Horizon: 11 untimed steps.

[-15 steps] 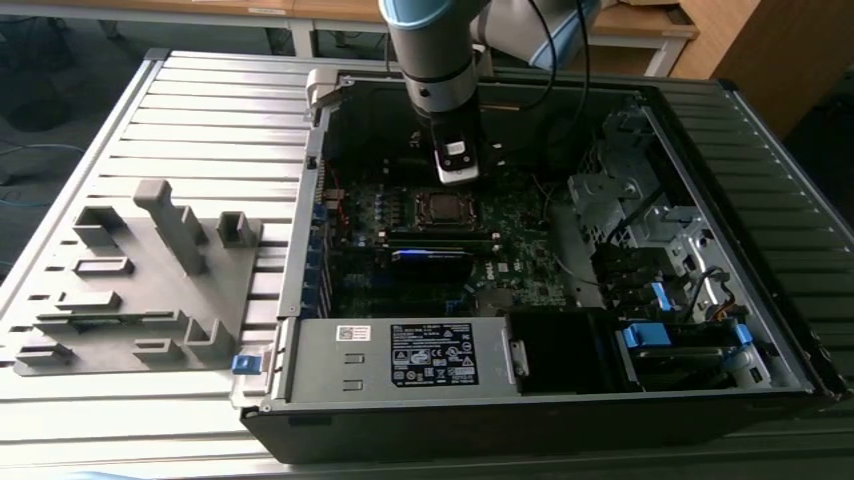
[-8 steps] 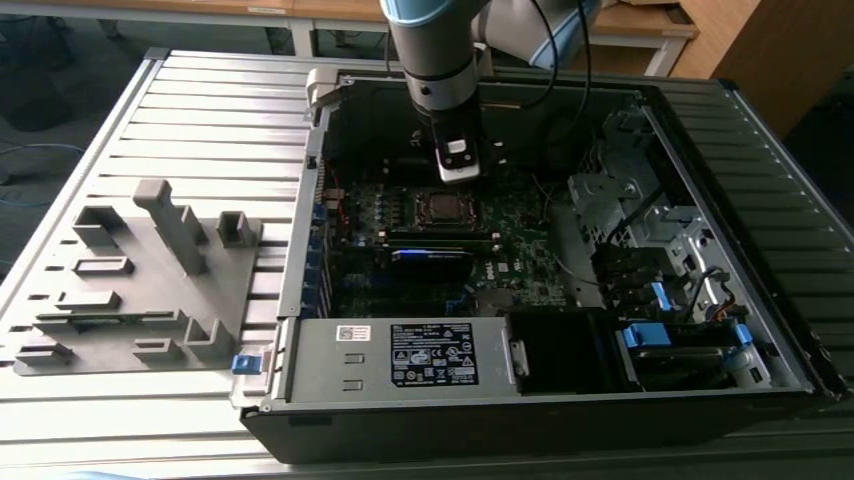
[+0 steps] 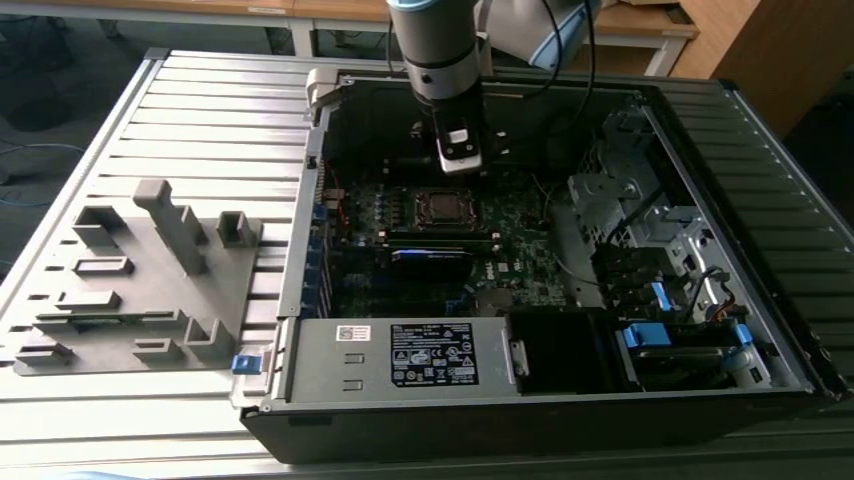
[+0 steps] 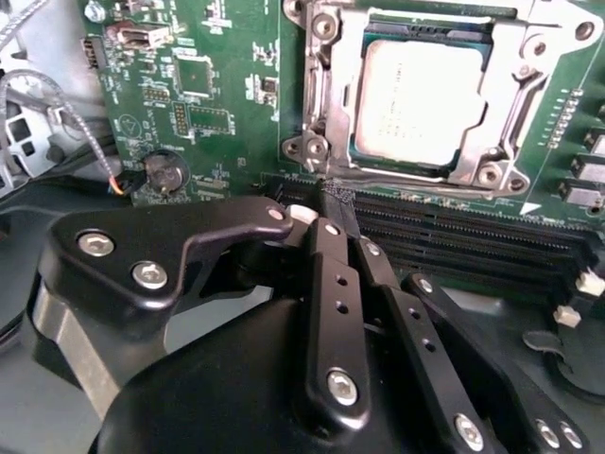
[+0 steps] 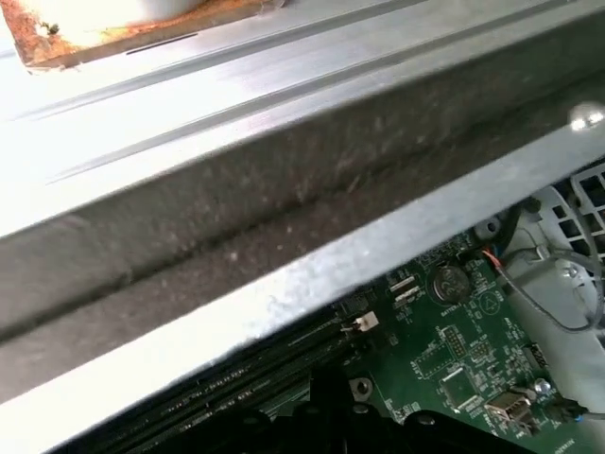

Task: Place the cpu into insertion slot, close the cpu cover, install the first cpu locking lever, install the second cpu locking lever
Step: 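Install the first cpu locking lever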

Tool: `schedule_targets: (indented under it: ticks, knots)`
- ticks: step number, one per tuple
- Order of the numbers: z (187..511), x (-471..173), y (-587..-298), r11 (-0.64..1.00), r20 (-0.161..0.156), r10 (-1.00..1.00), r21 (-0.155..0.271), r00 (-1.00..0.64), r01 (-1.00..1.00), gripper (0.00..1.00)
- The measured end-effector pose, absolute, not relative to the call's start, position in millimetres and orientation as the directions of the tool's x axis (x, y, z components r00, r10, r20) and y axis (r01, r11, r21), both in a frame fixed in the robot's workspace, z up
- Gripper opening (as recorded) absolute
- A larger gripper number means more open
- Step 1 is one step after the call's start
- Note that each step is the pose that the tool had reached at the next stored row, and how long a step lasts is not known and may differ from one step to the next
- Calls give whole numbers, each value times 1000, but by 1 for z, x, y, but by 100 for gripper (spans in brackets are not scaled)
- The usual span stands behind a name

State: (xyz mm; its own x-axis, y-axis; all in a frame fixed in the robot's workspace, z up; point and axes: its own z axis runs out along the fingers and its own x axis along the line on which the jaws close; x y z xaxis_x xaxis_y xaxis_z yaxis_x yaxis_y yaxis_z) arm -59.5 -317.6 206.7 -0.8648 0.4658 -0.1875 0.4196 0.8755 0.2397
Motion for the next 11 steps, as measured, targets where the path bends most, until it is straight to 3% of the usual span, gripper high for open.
schedule_targets:
  ticks: [6,11]
  knots:
    - [208,-59,-318,876,-186,466,239,-865,420,11]
    - [207,-58,-318,880,-134,462,191,-877,435,11]
